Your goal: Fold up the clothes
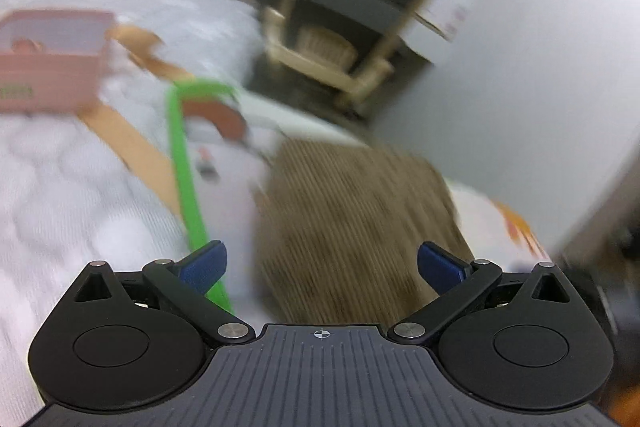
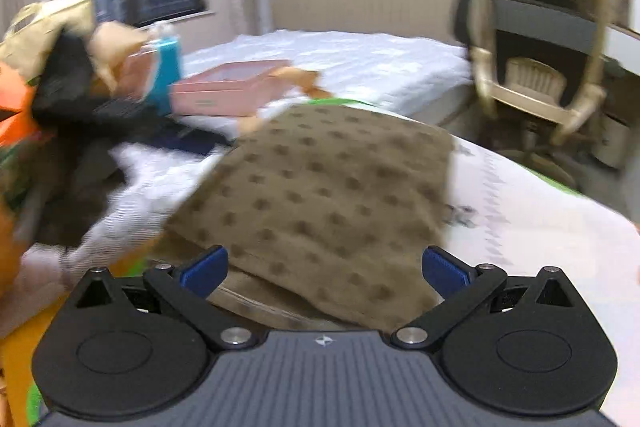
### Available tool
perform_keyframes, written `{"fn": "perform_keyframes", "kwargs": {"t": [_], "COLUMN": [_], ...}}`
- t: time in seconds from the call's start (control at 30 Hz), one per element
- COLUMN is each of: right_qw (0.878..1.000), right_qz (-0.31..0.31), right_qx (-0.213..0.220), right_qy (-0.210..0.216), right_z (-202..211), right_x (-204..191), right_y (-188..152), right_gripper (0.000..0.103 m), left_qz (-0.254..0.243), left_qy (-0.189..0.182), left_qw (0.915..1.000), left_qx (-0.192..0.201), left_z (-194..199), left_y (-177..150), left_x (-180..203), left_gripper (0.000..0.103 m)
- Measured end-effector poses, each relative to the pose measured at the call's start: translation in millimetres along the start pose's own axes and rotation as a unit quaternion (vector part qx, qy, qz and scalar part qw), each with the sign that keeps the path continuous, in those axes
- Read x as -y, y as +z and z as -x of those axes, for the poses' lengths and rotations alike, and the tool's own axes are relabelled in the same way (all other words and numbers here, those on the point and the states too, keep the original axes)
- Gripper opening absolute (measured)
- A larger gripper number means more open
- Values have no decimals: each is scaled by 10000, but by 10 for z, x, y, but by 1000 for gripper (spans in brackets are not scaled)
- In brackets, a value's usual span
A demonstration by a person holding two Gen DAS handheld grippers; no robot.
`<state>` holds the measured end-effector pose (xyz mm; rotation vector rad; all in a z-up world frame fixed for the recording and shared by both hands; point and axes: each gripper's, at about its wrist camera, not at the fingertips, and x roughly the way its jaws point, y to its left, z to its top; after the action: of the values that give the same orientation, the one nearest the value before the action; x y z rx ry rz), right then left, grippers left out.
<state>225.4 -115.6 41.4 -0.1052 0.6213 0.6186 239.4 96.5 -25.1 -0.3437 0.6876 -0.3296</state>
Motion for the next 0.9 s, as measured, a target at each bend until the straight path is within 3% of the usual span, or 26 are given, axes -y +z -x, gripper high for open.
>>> {"fn": "perform_keyframes", "kwargs": {"t": [0.03,0.13,0.23,0.3,0.4,0.5,0.6,0.67,0.77,0.83,0.9], "right_qw": [9999,9985,9978,9976,9968,9946,9925,9920,9933,9946,9941], "right_qz": [-113,-299,-377,-428,-547,-768,-894,-900,-762,-533,-315], "right_qx": [-9,64,193,268,281,355,585,640,505,375,217], "right_qy": [-92,-444,-505,-467,-504,-601,-589,-616,-708,-806,-1014], "right_z": [-5,9,130,259,427,586,849,940,830,646,384], "right_x": [36,75,102,105,120,114,112,109,70,19,19], "right_y": [-33,-132,-222,-310,-464,-560,-651,-685,-570,-435,-307], "right_gripper": [103,103,103,103,103,103,103,103,103,103,103], "left_qz": [-84,-779,-1092,-1232,-1459,-1516,-1149,-1064,-814,-821,-980], "left_qy": [69,1016,1363,1269,1235,1772,1762,1434,1201,1417,1639], "left_qw": [9999,9915,9846,9842,9813,9705,9759,9835,9894,9863,9816], "left_qx": [-124,-219,-86,-26,-234,-613,-586,-305,110,179,-15], "left_z": [-24,-73,124,283,318,153,278,445,541,460,290], "left_y": [-89,-292,-394,-478,-619,-716,-742,-732,-616,-539,-509], "left_x": [26,138,330,475,641,601,566,636,714,737,709], "left_gripper": [103,103,103,103,103,103,103,103,103,103,103]}}
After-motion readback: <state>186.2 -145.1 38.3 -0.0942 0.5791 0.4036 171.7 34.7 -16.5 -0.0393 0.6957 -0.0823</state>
